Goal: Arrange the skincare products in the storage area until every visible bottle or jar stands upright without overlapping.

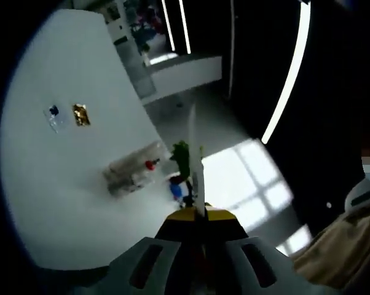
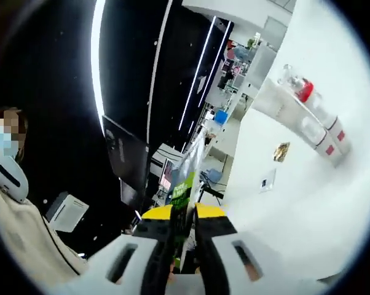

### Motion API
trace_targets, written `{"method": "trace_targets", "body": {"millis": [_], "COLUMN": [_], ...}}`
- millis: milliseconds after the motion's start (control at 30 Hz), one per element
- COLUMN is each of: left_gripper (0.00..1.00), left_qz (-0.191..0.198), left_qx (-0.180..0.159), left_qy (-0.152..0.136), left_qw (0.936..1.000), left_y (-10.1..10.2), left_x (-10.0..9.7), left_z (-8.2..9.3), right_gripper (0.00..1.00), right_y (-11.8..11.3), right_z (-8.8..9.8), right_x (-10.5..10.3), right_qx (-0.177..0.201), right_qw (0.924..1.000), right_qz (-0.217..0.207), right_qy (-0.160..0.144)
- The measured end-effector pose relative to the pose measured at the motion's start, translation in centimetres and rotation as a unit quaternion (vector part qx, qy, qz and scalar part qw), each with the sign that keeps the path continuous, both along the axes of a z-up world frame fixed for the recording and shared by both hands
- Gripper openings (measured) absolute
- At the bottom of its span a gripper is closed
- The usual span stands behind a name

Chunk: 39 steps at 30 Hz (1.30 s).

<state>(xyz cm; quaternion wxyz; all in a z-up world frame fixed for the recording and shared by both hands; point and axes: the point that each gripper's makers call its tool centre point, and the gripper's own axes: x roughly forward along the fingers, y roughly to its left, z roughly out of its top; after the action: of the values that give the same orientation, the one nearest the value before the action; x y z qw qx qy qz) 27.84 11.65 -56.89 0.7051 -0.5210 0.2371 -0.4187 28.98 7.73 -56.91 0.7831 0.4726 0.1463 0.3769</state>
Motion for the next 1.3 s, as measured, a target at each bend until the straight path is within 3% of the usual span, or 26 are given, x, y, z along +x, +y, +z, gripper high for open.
{"method": "trace_targets", "body": {"millis": [200, 500, 733, 1067, 1300], "left_gripper": [0.00, 0.00, 0.00, 0.00, 0.00], "left_qz": [0.023, 0.043, 0.052, 0.058, 0.059], "left_qx": [-0.005, -0.001, 0.007, 0.033, 0.046], "left_qy": [0.020, 0.044, 0.058, 0.081, 0.093], "left_qw": [0.9995, 0.9981, 0.9970, 0.9944, 0.9929], "left_y": [0.6, 1.0, 0.8, 0.6, 0.4], "left_x": [1.1, 2.1, 2.8, 3.8, 4.4], "left_z": [-0.9, -2.2, -3.5, -5.9, -7.4], "right_gripper": [0.39, 0.72, 0.84, 0.92, 0.98], "right_y": [-1.0, -2.4, -3.6, -5.1, -6.0], "right_z": [-0.3, -2.2, -3.2, -4.6, -5.2], "right_x": [0.6, 1.5, 1.9, 2.0, 2.1], "right_qx": [-0.028, -0.092, -0.123, -0.194, -0.223], "right_qw": [0.9994, 0.9948, 0.9905, 0.9789, 0.9724], "right_qz": [-0.017, -0.044, -0.061, -0.063, -0.069], "right_qy": [-0.012, -0.002, 0.005, -0.001, -0.002]}}
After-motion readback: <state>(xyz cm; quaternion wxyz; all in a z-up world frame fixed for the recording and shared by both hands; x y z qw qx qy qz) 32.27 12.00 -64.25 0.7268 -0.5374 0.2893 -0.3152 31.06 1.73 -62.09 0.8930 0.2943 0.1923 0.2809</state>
